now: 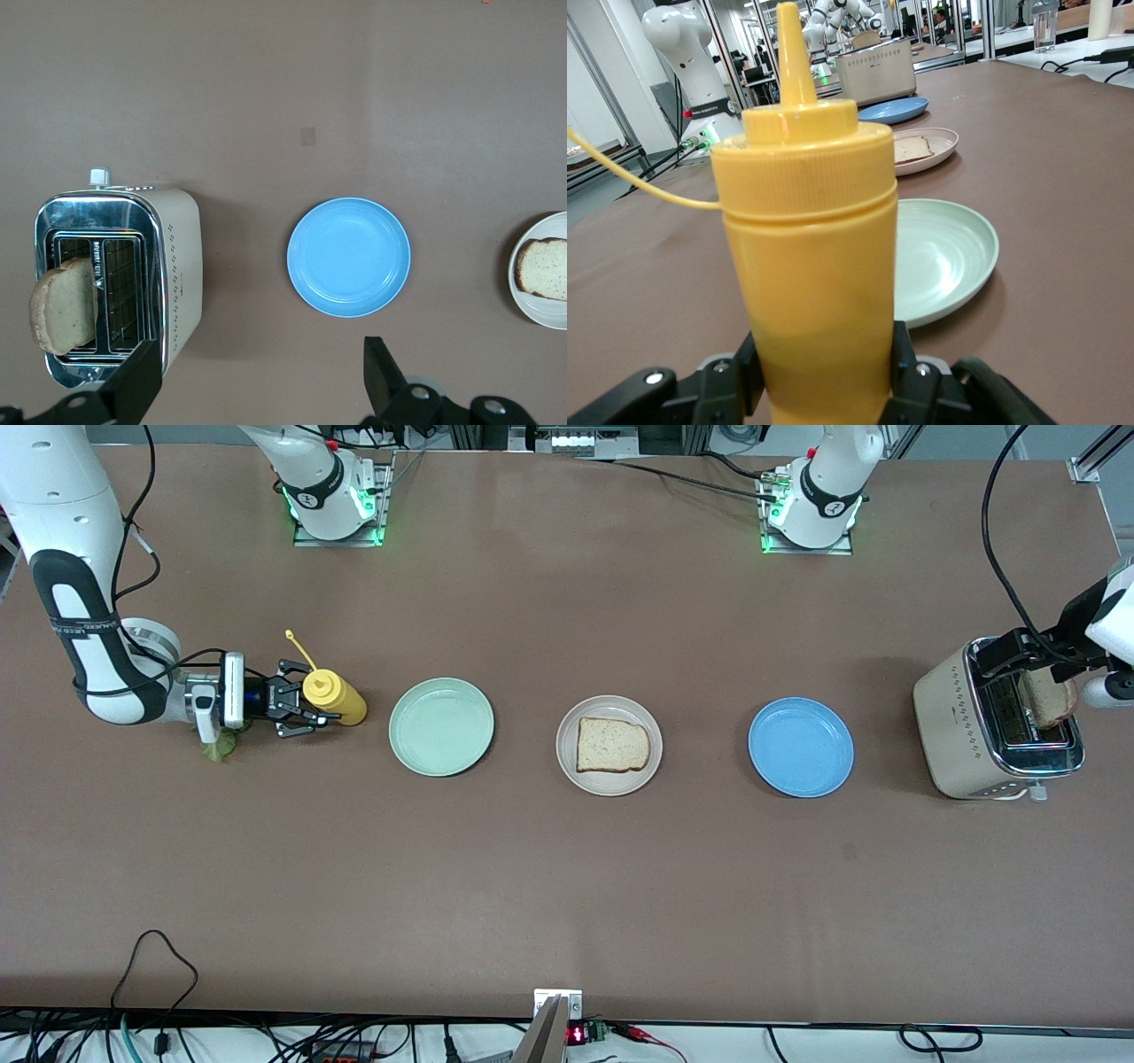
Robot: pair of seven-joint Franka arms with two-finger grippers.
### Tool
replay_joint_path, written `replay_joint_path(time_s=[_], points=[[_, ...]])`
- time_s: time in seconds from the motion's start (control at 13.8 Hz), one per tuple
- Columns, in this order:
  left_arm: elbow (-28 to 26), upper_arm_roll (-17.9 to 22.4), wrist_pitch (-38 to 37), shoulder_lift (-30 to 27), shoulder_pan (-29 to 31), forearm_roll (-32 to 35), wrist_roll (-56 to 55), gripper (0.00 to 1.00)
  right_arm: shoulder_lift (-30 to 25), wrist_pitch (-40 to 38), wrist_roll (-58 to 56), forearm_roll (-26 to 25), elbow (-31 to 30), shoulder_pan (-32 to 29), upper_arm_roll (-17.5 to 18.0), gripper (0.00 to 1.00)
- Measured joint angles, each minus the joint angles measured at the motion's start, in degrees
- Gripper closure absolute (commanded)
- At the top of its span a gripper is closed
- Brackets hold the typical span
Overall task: Make sandwich in beige plate with both arms
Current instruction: 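Close the right gripper around the yellow mustard bottle and lift it, then carry the mustard bottle over the bread on the beige plate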
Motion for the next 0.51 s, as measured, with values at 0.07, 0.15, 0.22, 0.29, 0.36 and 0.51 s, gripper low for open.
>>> replay_joint_path(time_s=[0.07,0.15,0.22,0.29,0.36,0.51], points=[[0.0,0.0,0.0,0.0,0.0,0.0,0.0,0.0,-1.13,0.12,2.07,0.0,0.35,0.74,-0.01,1.0],[0.0,0.0,0.0,0.0,0.0,0.0,0.0,0.0,-2.57,0.39,4.39,0.0,0.52,1.52,-0.02,1.0],[0.0,0.0,0.0,0.0,0.0,0.0,0.0,0.0,-4.12,0.84,6.88,-0.13,0.59,2.35,-0.03,1.0],[0.0,0.0,0.0,0.0,0.0,0.0,0.0,0.0,-5.75,1.54,9.73,-0.54,0.75,3.27,-0.03,1.0],[0.0,0.0,0.0,0.0,0.0,0.0,0.0,0.0,-7.43,2.3,13.12,-1.53,1.09,4.28,-0.04,1.0],[0.0,0.0,0.0,0.0,0.0,0.0,0.0,0.0,-10.52,2.92,20.6,-4.81,2.62,6.11,-0.03,1.0]])
